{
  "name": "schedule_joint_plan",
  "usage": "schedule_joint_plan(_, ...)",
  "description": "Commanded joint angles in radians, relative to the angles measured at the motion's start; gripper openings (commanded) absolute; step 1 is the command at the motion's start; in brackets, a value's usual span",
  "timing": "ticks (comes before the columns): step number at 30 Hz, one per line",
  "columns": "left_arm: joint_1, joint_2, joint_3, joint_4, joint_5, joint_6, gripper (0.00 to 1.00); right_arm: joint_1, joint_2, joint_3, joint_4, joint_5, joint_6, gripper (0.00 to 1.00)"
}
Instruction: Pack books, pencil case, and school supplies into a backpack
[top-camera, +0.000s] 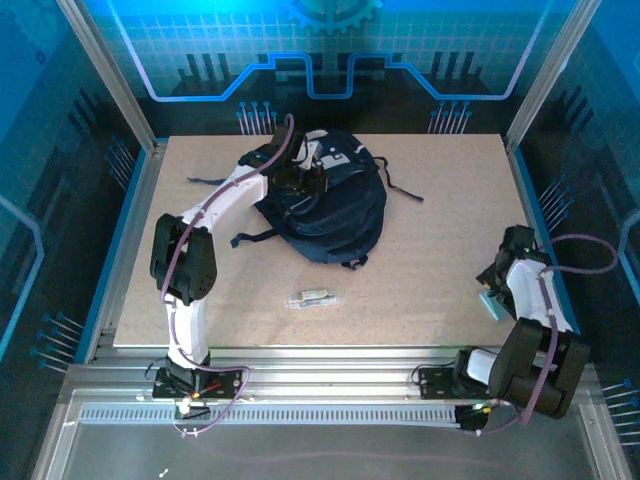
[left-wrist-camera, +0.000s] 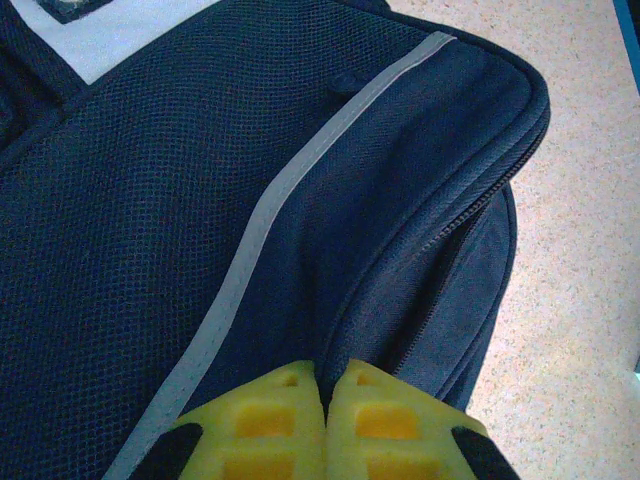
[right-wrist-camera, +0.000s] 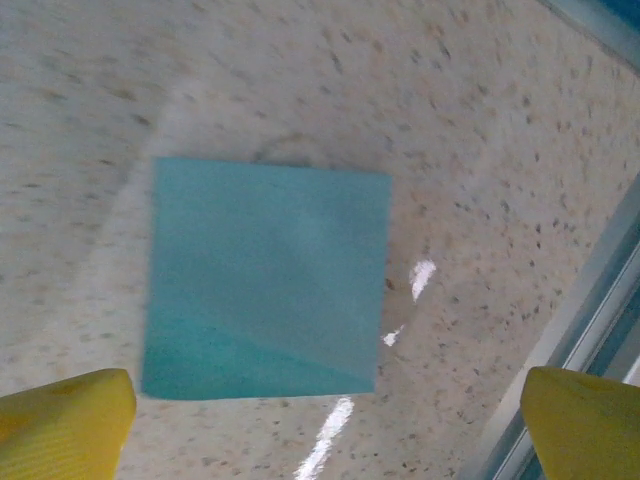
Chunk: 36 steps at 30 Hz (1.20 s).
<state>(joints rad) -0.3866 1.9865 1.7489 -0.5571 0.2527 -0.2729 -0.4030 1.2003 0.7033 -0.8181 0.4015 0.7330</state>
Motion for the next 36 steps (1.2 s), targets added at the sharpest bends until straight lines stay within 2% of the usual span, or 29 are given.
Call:
schedule_joint_plan(1, 0.01, -0.029, -0.003, 0.008, 0.034, -0.038, 0.0, -0.05, -0.018, -0.042, 0.049, -0.068, -0.006, 1.0)
schedule_joint_plan(8, 0.01, -0.029, -0.015, 0.021, 0.048, -0.059, 0.0, -0.065, 0.016, -0.084, 0.208, -0.196, -0.06, 1.0)
schedule_joint_plan(11, 0.009, -0.03, -0.022, 0.028, 0.058, -0.071, 0.0, -0.072, 0.045, -0.082, 0.227, -0.184, -0.042, 1.0)
schedule_joint_plan(15, 0.01, -0.046, -0.032, 0.029, 0.06, -0.077, 0.0, -0.074, 0.099, -0.044, 0.166, -0.112, 0.014, 1.0)
schedule_joint_plan(22, 0.009, -0.063, -0.053, 0.037, 0.059, -0.074, 0.0, -0.074, 0.155, -0.032, 0.182, -0.161, 0.013, 1.0)
schedule_joint_plan(25, 0.01, -0.065, -0.056, 0.039, 0.061, -0.075, 0.0, -0.074, 0.175, -0.043, 0.226, -0.223, 0.001, 0.94)
schedule_joint_plan(27, 0.01, -0.07, -0.061, 0.042, 0.061, -0.077, 0.0, -0.075, 0.191, -0.049, 0.25, -0.258, -0.003, 0.85)
schedule_joint_plan(29, 0.011, -0.077, -0.067, 0.046, 0.06, -0.078, 0.0, -0.074, 0.193, -0.053, 0.266, -0.271, -0.004, 0.77)
schedule_joint_plan(33, 0.012, -0.083, -0.074, 0.049, 0.059, -0.079, 0.0, -0.074, 0.165, -0.061, 0.269, -0.262, -0.003, 0.73)
schedule_joint_plan(36, 0.014, -0.084, -0.075, 0.057, 0.062, -0.084, 0.0, -0.074, 0.113, -0.086, 0.282, -0.271, -0.03, 0.63)
